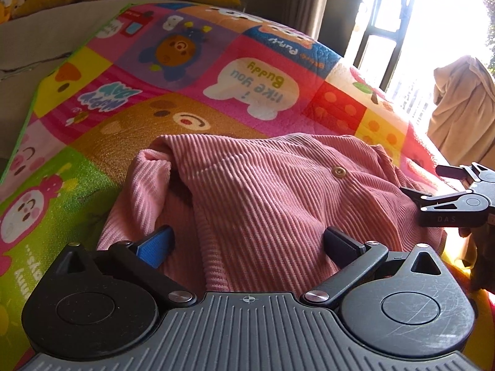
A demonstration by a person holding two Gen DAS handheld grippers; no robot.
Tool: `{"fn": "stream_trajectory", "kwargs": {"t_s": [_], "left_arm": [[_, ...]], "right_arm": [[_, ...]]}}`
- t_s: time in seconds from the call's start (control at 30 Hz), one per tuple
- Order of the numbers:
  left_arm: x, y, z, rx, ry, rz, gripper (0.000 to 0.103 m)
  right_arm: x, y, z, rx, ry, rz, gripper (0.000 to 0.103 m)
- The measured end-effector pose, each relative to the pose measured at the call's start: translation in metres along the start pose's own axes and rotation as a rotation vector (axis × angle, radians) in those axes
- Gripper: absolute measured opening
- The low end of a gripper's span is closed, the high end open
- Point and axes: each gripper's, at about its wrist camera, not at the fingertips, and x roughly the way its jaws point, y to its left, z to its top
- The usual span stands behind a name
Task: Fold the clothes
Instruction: 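Smooth the folded garment with both grippers, pressing the button placket flat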
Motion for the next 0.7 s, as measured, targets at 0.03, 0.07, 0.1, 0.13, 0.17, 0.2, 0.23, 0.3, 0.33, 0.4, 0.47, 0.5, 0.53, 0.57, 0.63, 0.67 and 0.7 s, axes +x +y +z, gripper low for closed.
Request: {"fn": "stream_trajectory", "kwargs": {"t_s": [0.03, 0.07, 0.1, 0.13, 0.17, 0.2, 0.23, 0.3, 0.33, 0.4, 0.47, 0.5, 0.53, 0.57, 0.63, 0.67, 0.7], "left_arm": [[0.000, 0.001, 0.000, -0.003, -0.002, -0.002, 0.103], [0.000, 0.001, 0.000, -0.007, -0.003, -0.004, 0.103], [-0.001, 0.001, 0.000, -0.008, -0.004, -0.005, 0.103], [-0.001, 0.001, -0.001, -0.008, -0.004, -0.004, 0.103], [-0.001, 0.000, -0.001, -0.007, -0.005, -0.004, 0.103], [-0.001, 0.000, -0.001, -0.007, -0.005, -0.003, 0.103], [-0.001, 0.000, -0.001, -0.008, -0.006, -0.003, 0.103], [-0.001, -0.001, -0.001, -0.008, -0.006, -0.003, 0.103], [-0.001, -0.001, -0.001, -0.009, -0.007, -0.002, 0.103], [-0.001, -0.001, -0.001, -0.009, -0.007, 0.000, 0.103], [-0.001, -0.001, -0.001, -0.009, -0.009, 0.004, 0.103], [-0.002, -0.001, -0.001, -0.010, -0.010, 0.007, 0.103], [-0.002, -0.001, -0.002, -0.011, -0.011, 0.010, 0.103], [-0.002, -0.001, -0.002, -0.012, -0.011, 0.010, 0.103], [-0.002, -0.001, -0.002, -0.015, -0.011, 0.008, 0.103], [-0.002, -0.001, -0.001, -0.016, -0.011, 0.008, 0.103], [-0.001, -0.001, -0.001, -0.017, -0.011, 0.008, 0.103]], "right_arm": [[0.000, 0.000, 0.000, -0.001, -0.002, -0.003, 0.103], [0.000, 0.001, -0.001, -0.003, -0.004, -0.006, 0.103], [0.000, 0.001, -0.001, -0.004, -0.006, -0.008, 0.103], [0.000, 0.001, -0.001, -0.005, -0.007, -0.010, 0.103], [0.000, 0.001, -0.001, -0.005, -0.009, -0.010, 0.103], [0.000, 0.001, -0.002, -0.004, -0.009, -0.010, 0.103], [0.000, 0.000, -0.002, 0.002, -0.007, -0.005, 0.103], [0.001, -0.003, -0.002, 0.015, -0.003, 0.006, 0.103], [0.000, -0.004, -0.002, 0.023, -0.002, 0.008, 0.103], [-0.009, -0.002, -0.002, 0.022, -0.015, -0.007, 0.103], [-0.018, -0.001, -0.002, 0.021, -0.029, -0.022, 0.103], [-0.024, 0.001, -0.002, 0.021, -0.036, -0.024, 0.103], [-0.034, 0.003, 0.000, 0.028, -0.049, 0.002, 0.103], [-0.044, 0.007, 0.003, 0.035, -0.061, 0.047, 0.103], [-0.062, 0.015, 0.010, 0.052, -0.079, 0.157, 0.103], [-0.067, 0.021, 0.014, 0.059, -0.081, 0.218, 0.103], [-0.071, 0.027, 0.018, 0.064, -0.082, 0.278, 0.103]]}}
